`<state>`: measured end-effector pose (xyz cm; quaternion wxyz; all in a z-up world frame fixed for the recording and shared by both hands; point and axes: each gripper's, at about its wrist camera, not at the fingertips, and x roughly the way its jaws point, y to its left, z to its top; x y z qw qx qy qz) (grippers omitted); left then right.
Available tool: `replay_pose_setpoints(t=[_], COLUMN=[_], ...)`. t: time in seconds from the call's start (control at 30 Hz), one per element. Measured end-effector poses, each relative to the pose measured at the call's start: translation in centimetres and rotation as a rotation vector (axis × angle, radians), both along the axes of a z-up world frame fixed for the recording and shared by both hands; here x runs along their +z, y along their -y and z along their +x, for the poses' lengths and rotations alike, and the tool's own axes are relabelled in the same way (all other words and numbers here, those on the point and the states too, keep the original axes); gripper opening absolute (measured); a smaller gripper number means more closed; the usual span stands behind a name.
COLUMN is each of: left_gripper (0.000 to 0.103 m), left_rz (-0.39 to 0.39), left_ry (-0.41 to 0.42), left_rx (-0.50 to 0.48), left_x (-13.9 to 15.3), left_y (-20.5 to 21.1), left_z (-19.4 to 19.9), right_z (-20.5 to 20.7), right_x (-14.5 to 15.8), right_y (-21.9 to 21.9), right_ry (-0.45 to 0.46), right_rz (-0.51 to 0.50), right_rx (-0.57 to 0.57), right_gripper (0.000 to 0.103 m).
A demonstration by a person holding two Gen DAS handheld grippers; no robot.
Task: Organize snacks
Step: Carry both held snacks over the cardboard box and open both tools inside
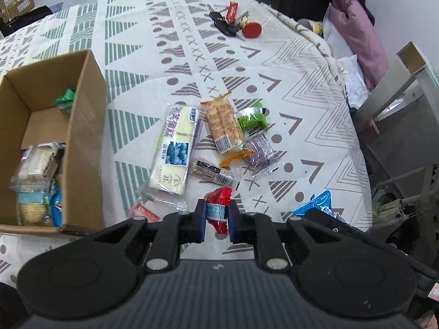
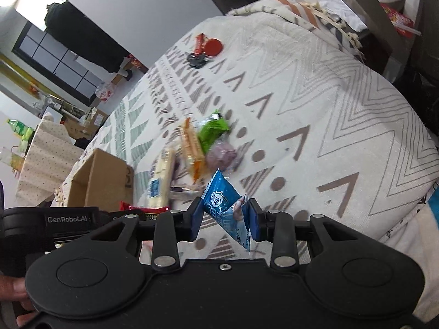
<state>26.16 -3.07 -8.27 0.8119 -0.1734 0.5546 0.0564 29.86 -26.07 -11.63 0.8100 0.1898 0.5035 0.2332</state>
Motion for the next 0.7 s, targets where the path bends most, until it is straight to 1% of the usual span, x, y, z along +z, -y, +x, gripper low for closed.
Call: replay_pose_setpoints(t=[0.33,0.7], left_gripper=[0.015,0.015], left_rz=[0.007,0.016], left_ry=[0.056,0.087], left_rx=[0.018,0.07], left_x=[2.7,4.3], left_y=[-2.2,-6.3], left_z=[-2.0,-4.0], right_z=[-1.8,-2.7], right_x=[2.8,4.9], right_y=[-2.5,-6.5], right_ry=[0.048,0.081], right_rz=[0.007,0.027], right_rx=[0.03,0.066], right_gripper=[0.034,0.034])
